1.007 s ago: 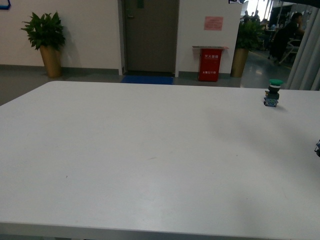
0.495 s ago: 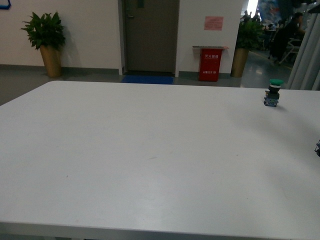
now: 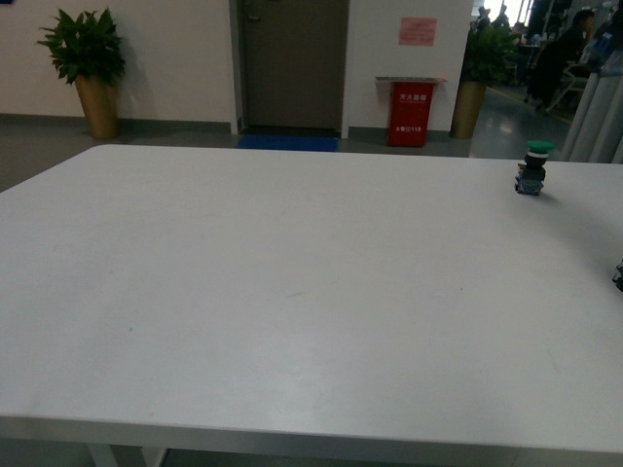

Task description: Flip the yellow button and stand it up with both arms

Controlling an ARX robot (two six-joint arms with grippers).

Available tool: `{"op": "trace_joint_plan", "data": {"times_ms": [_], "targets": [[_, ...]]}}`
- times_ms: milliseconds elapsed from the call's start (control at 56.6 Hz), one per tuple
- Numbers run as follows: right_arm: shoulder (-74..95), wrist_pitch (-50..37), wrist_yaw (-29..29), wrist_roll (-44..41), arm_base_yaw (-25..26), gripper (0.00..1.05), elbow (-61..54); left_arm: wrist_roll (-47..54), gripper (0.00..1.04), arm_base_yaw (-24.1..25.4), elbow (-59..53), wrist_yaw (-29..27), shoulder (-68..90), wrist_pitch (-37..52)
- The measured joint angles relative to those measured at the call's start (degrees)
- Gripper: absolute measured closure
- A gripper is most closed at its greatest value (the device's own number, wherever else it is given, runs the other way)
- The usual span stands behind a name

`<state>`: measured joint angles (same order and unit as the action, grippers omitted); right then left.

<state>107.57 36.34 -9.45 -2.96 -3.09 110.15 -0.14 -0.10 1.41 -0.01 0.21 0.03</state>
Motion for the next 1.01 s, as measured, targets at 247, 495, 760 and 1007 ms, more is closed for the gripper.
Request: {"op": "trace_joint_plan", "data": {"times_ms": [247,495,760,1007], "targets": [[6.6,6.3,-3.5,0.1,-2.2,0.71,0.3,0.0,0.06,0.0,0.0,0.0,0.0,0.0],[18.8,13.5,-4.7,9.2,-1.9,0.71,15.5,0.0,0.06,0.0,0.0,0.0,0.0,0.0],[28.4,20.5,-5.0,10.1,1.0,0.71,29.8,0.0,0.06,0.0,0.0,0.0,0.0,0.0],[36.5,26.3,-2.7,12.3,5.3,0.71,41.6,0.0,0.06,0.0,0.0,0.0,0.0,0.0]]}}
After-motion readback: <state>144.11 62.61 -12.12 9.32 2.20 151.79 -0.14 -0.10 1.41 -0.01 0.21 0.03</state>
